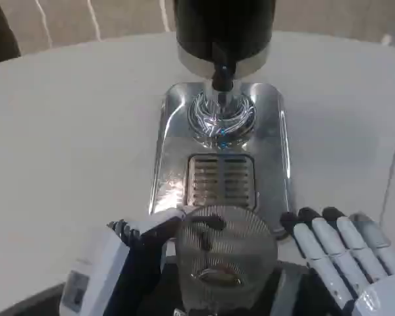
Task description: Grasp the cup under the faucet to collect the drink, then remove the cup.
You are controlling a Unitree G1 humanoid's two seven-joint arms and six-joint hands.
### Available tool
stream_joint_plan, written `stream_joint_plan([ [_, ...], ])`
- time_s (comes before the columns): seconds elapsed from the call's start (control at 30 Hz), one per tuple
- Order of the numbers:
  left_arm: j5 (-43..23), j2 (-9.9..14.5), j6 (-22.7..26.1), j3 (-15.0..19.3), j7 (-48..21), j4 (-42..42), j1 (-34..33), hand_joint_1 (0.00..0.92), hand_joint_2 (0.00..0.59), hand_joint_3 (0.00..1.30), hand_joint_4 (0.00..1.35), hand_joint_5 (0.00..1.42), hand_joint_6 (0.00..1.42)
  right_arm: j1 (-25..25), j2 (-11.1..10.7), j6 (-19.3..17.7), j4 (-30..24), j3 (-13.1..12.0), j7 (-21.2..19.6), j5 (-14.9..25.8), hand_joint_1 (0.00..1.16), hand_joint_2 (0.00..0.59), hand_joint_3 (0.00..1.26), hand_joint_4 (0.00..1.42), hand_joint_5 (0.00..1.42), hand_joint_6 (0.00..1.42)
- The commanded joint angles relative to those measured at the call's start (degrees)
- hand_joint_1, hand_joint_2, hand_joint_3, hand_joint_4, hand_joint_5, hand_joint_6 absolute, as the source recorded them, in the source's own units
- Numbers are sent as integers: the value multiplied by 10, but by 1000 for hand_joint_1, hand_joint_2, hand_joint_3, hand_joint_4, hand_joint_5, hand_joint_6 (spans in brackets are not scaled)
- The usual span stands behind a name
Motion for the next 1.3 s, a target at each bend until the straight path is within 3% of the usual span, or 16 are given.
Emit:
stream_joint_plan([
  [0.03, -10, -5, -13, 4, 1, 2, -4, 670, 78, 1180, 1291, 1420, 1424, -2, 2, 10, -11, 1, 11, -6, 383, 520, 0, 0, 0, 0],
  [0.53, -4, -21, 4, 11, 4, 17, -21, 670, 78, 1180, 1291, 1420, 1424, 2, 7, 23, -1, 11, 4, -8, 386, 526, 0, 0, 0, 0],
  [0.8, 17, -42, 40, 13, 23, 79, -105, 670, 78, 1180, 1291, 1419, 1424, 3, 0, 31, 10, 4, 13, 7, 400, 529, 0, 0, 0, 0],
  [1.0, 27, -53, 60, 4, 46, 156, -168, 670, 78, 1180, 1291, 1419, 1424, -13, 8, 52, 0, 5, 28, 7, 402, 534, 0, 0, 0, 0],
  [1.3, 22, -74, 82, -20, 97, 335, -306, 670, 78, 1180, 1291, 1419, 1424, 5, 17, 67, -16, -13, 23, 0, 396, 543, 0, 0, 0, 0],
])
